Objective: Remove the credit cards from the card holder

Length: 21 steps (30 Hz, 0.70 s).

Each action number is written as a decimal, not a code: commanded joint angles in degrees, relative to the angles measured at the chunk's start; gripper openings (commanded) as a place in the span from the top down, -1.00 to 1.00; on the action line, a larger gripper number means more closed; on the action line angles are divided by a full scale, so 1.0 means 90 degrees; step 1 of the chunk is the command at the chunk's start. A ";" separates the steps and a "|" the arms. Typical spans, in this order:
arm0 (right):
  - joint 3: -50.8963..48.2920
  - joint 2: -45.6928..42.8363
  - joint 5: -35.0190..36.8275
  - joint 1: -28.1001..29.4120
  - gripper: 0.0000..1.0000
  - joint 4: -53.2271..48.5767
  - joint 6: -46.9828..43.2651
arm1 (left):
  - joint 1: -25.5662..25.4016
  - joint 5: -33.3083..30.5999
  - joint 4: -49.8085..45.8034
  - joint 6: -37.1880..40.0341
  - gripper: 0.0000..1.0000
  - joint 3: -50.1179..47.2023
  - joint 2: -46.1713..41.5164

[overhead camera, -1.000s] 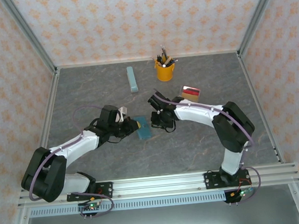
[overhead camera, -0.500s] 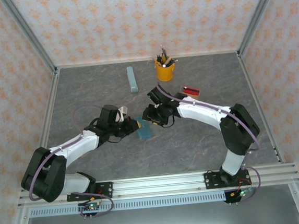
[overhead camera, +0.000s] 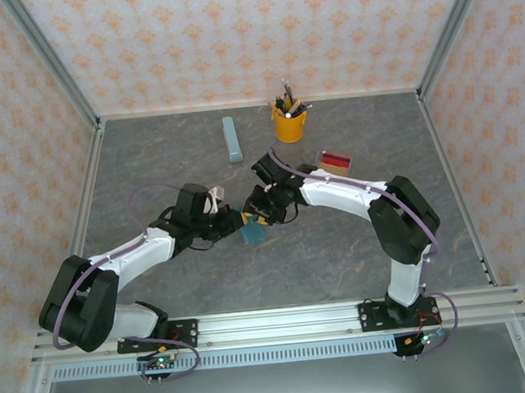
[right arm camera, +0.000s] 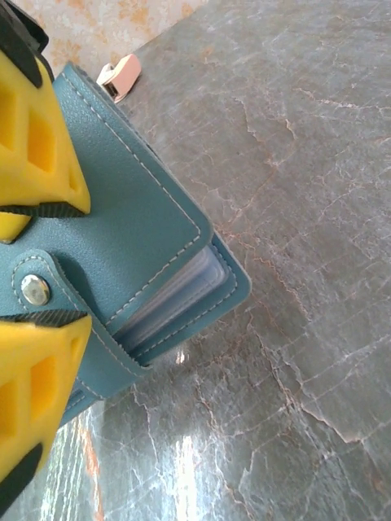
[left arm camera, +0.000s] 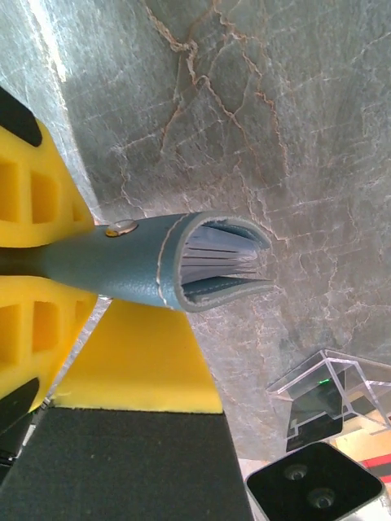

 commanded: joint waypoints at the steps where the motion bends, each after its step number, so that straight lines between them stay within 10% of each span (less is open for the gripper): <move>1: -0.0171 0.0158 -0.0037 0.0053 0.36 -0.0229 0.0156 | 0.0012 -0.0171 0.0556 -0.0025 1.00 0.0168 -0.0170; 21: -0.0968 0.0036 0.0550 0.0027 0.81 -0.0738 -0.0144 | 0.0134 -0.0846 0.0376 -0.0230 1.00 0.0061 -0.0329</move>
